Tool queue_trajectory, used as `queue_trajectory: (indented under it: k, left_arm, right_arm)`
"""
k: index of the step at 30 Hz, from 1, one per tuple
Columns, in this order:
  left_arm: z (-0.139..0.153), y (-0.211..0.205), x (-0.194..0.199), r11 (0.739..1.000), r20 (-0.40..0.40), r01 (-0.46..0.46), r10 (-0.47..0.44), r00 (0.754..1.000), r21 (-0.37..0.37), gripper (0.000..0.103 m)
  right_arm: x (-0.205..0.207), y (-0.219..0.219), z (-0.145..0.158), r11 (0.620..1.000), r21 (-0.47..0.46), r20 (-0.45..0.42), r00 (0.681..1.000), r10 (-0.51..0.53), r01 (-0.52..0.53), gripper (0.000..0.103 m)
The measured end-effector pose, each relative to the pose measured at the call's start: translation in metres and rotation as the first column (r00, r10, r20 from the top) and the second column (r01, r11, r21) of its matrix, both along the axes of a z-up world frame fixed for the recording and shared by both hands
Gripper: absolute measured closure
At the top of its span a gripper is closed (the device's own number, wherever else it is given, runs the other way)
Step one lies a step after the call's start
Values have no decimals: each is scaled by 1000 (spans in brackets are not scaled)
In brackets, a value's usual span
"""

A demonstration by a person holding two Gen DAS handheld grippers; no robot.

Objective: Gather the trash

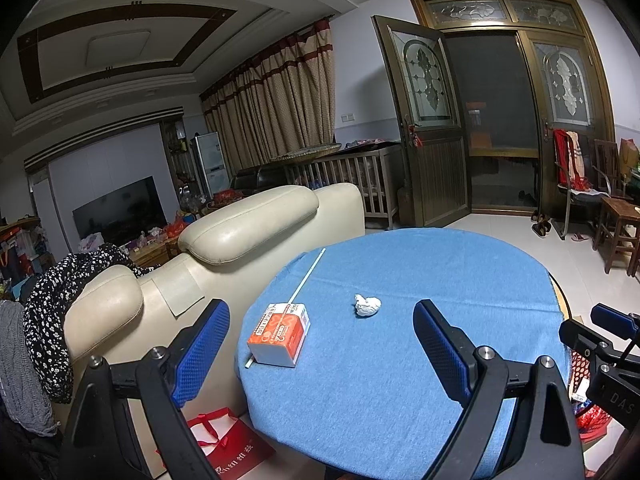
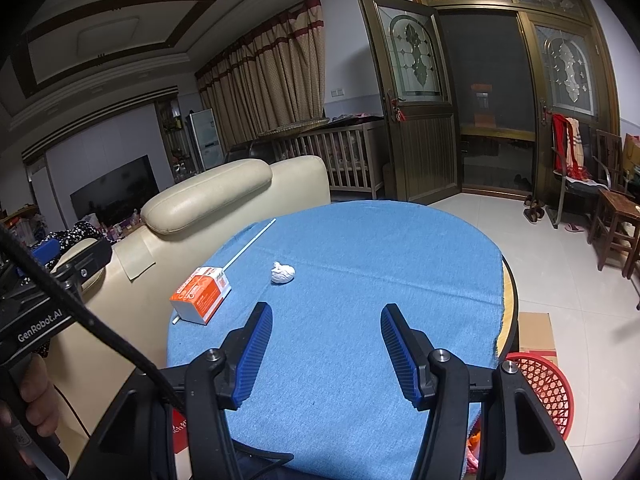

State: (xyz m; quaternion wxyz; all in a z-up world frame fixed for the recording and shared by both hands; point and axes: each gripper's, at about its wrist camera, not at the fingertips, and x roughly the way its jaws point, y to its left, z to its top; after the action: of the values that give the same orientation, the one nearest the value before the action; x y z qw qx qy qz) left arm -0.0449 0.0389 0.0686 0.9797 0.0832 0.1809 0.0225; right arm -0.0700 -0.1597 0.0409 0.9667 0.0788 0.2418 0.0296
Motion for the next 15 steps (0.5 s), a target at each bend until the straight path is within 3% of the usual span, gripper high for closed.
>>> queue_trajectory:
  k: [15]
  left_arm:
    - [-7, 0, 12, 1000, -27, 8, -7, 1000, 6, 10]
  right_arm:
    - [13, 1, -8, 1000, 3, -27, 1000, 5, -5, 43]
